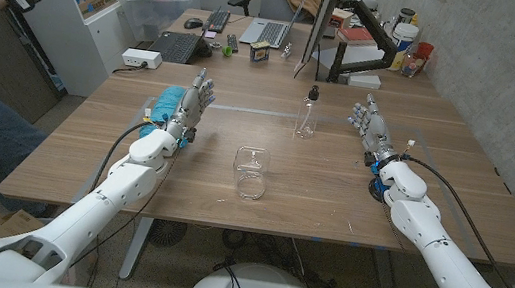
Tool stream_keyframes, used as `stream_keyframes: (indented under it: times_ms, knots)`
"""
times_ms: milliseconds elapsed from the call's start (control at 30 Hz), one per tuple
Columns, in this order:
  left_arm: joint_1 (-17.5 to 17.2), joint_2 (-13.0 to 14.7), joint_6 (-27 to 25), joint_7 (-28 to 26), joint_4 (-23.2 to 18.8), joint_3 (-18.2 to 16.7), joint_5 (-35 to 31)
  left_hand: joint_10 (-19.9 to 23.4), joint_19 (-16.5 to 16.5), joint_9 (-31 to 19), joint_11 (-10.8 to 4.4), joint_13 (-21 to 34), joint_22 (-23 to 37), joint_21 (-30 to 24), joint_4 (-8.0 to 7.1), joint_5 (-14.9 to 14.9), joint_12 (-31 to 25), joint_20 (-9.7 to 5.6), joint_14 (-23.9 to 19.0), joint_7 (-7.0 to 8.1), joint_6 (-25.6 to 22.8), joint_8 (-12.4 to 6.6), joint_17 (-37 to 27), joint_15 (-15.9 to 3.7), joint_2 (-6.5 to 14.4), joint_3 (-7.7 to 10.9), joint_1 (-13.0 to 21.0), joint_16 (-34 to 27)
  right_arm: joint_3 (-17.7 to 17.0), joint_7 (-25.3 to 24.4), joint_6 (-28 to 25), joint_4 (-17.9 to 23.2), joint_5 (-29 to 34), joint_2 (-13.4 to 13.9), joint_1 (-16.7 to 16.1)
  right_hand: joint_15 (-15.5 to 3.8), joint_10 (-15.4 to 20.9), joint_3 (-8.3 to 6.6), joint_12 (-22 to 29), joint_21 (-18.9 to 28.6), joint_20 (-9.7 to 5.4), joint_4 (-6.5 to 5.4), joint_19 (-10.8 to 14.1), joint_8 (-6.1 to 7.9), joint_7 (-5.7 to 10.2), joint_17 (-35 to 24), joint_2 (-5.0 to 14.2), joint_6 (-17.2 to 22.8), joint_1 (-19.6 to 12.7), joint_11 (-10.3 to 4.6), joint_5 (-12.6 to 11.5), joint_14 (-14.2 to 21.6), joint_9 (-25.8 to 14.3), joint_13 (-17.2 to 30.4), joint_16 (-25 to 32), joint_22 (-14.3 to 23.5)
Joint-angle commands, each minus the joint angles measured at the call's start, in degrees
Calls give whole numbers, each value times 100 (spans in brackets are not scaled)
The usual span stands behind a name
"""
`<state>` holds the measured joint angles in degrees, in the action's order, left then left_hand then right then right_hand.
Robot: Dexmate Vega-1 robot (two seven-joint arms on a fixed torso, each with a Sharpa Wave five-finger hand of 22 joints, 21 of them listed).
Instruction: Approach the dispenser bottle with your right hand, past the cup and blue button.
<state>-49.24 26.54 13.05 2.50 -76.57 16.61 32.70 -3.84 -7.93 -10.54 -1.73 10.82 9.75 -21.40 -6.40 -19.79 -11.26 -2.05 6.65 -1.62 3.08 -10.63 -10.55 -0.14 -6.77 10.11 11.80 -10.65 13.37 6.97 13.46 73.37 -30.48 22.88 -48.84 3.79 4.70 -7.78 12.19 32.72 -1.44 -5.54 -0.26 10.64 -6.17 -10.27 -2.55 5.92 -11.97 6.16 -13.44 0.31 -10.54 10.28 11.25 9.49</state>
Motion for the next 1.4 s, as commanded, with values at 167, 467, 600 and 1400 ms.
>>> stream_keyframes:
  times_ms: [167,467,600,1400]
  knots:
    - [-23,-77,-149,16,-189,-130,-179,-41,-49,-15,-1,5,22,29,20,-54,-26,-100,37,-2,74,-50,-8,-2,33,0,92,-22,-372,215,-94,41,278,-237,-88,51,23,-40,29,-51,-9,27,2,44,-33,-31,40,5,-54,43,3,25,-10,26,24,32]
    - [-47,-76,-191,19,-241,-149,-200,-38,-40,-16,9,5,23,53,27,-60,-29,-83,35,5,77,-52,-7,1,46,-7,110,-24,-444,223,-101,80,412,-263,-48,15,32,-42,27,-91,-1,48,10,48,-18,-27,52,17,-81,4,11,52,-10,28,24,33]
    - [-60,-77,-202,3,-264,-154,-210,-40,-38,-16,7,5,24,64,29,-63,-29,-78,35,3,77,-53,-7,7,52,-10,118,-25,-463,251,-84,128,459,-256,-41,3,32,-42,25,-105,-5,57,17,48,-15,-25,54,16,-93,-20,14,57,-10,28,21,33]
    - [-163,-61,-302,-155,-407,-208,-221,-28,-17,-17,0,6,26,114,44,-74,-37,-20,23,8,58,-64,-6,2,77,-27,158,-30,-516,299,49,251,595,-294,-35,16,48,-42,21,-182,22,98,43,50,11,-22,72,26,-142,-29,34,101,-10,30,18,36]
